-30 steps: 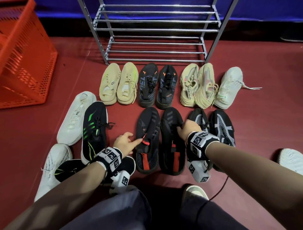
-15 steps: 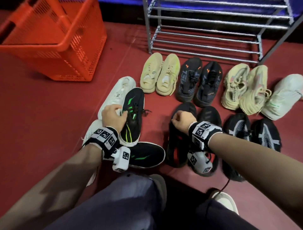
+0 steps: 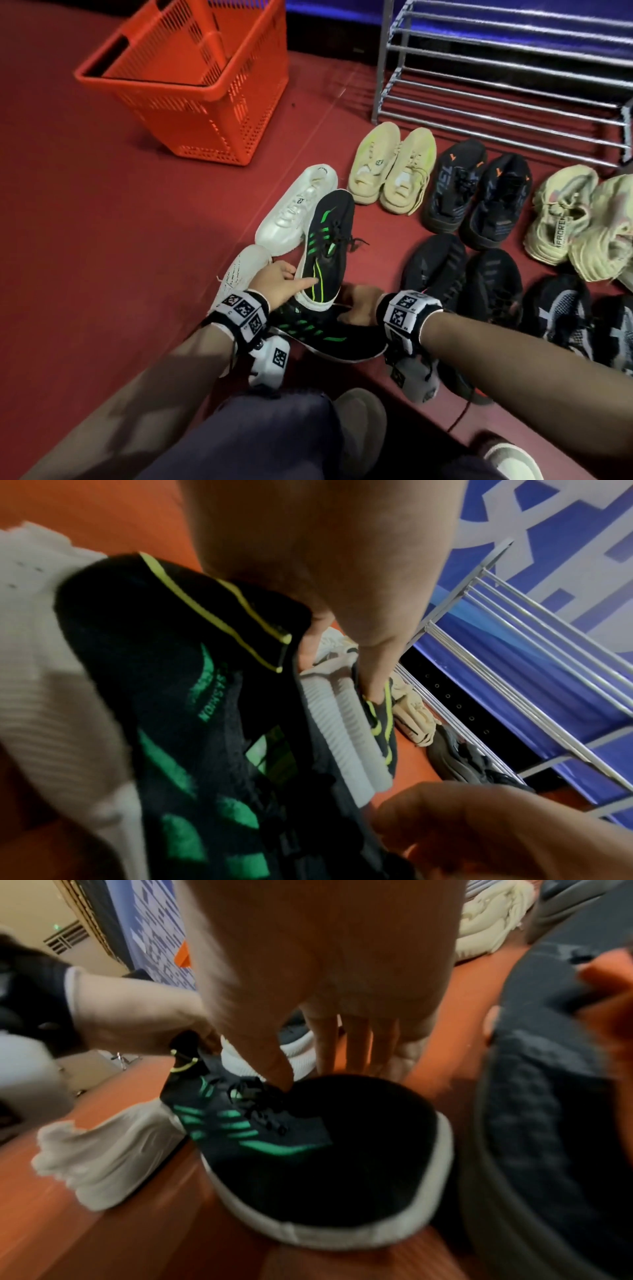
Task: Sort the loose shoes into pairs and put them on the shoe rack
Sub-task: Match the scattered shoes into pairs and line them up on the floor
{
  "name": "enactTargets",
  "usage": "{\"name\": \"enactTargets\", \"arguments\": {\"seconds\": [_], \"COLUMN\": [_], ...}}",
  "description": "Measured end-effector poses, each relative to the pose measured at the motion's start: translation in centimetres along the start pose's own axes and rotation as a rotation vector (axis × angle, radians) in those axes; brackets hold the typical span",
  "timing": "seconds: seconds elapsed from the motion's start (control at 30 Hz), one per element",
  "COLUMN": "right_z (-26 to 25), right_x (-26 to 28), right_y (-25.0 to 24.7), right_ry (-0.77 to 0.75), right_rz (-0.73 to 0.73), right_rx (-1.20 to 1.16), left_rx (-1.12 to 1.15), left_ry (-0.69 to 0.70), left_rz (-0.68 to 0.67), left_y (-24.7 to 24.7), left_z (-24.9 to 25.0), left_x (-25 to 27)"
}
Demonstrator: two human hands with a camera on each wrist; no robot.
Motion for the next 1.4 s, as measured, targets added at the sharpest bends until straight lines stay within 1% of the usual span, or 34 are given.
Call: {"name": "enactTargets", "arguments": {"seconds": [0.1,0.23,0.3,0.4,0.47,0.53,0.6,0.67,0.73,0.8,0.83,0.87,0.93,0.97,1.03,1.1,1.2,1.23,1.27,1.33,1.4], "right_z": [0.8,1.7,2.1,2.4,2.6,2.7,2.9,3.1,3.1,3.1,2.9,2.6,1.7,1.4,1.3,2.1,3.6,4.3,5.1,6.8,8.8], "right_x": [0.5,0.8,0.4,0.1,0.1,0.4,0.4,0.1,-0.3,-0.6,-0.5,-0.3,-0.5,-0.5,-1.1,-1.9,-2.6,-2.9,-3.2,-3.6,-3.5], "right_y": [0.7,1.6,1.4,0.8,0.0,-0.9,-1.8,-3.4,-5.2,-7.3,-8.4,-9.5,-11.2,-11.8,-12.7,-13.7,-14.5,-14.4,-13.7,-11.1,-8.5], "right_ry": [0.075,0.129,0.149,0.177,0.186,0.159,0.112,0.072,0.035,-0.013,-0.041,-0.072,-0.136,-0.156,-0.153,-0.079,0.052,0.095,0.157,0.327,0.464], "right_rz": [0.057,-0.015,-0.019,-0.05,-0.041,-0.04,-0.05,-0.018,0.023,0.024,0.013,0.0,-0.012,0.013,0.115,0.254,0.507,0.546,0.526,0.384,0.297], "right_rx": [0.016,0.058,0.115,0.109,0.101,0.065,-0.06,-0.108,-0.078,-0.133,-0.143,-0.128,0.01,0.095,0.199,0.148,-0.049,-0.085,-0.097,-0.074,-0.085], "left_rx": [-0.074,-0.09,-0.059,0.028,0.06,0.086,0.158,0.24,0.315,0.395,0.398,0.365,0.325,0.355,0.409,0.391,0.254,0.206,0.155,0.073,-0.021], "left_ry": [0.0,0.009,0.003,0.006,0.01,0.008,-0.003,0.012,0.04,0.052,0.066,0.083,0.111,0.116,0.079,0.064,0.075,0.067,0.046,0.007,-0.008], "left_rz": [0.021,0.004,-0.02,-0.023,-0.013,-0.036,-0.045,-0.018,0.028,0.045,0.044,0.036,0.003,-0.028,-0.062,-0.065,-0.105,-0.113,-0.113,-0.104,-0.101], "left_y": [0.6,0.9,0.9,0.8,0.6,0.4,0.1,-0.4,-1.0,-1.6,-1.8,-2.2,-2.5,-2.4,-1.8,-1.1,0.0,0.3,0.5,0.7,0.8], "left_z": [0.7,1.5,1.6,1.2,0.8,0.5,0.6,1.2,2.0,2.5,2.4,2.2,1.5,1.0,-0.6,-1.9,-3.0,-3.4,-3.7,-4.2,-4.5], "left_x": [-0.3,-0.6,-0.8,-1.0,-1.2,-1.6,-2.0,-2.4,-2.5,-2.4,-2.4,-2.3,-2.1,-1.9,-1.7,-1.6,-1.5,-1.5,-1.5,-1.8,-2.2]}}
Point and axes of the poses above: each hand's wrist, its own x-axis away from the middle knuckle, its own y-axis out of the palm, z = x × y, the point moved 5 cm from there along -x, towards the middle knuckle, and after that the axes turned 10 degrees about x, right-handed, at the moved point
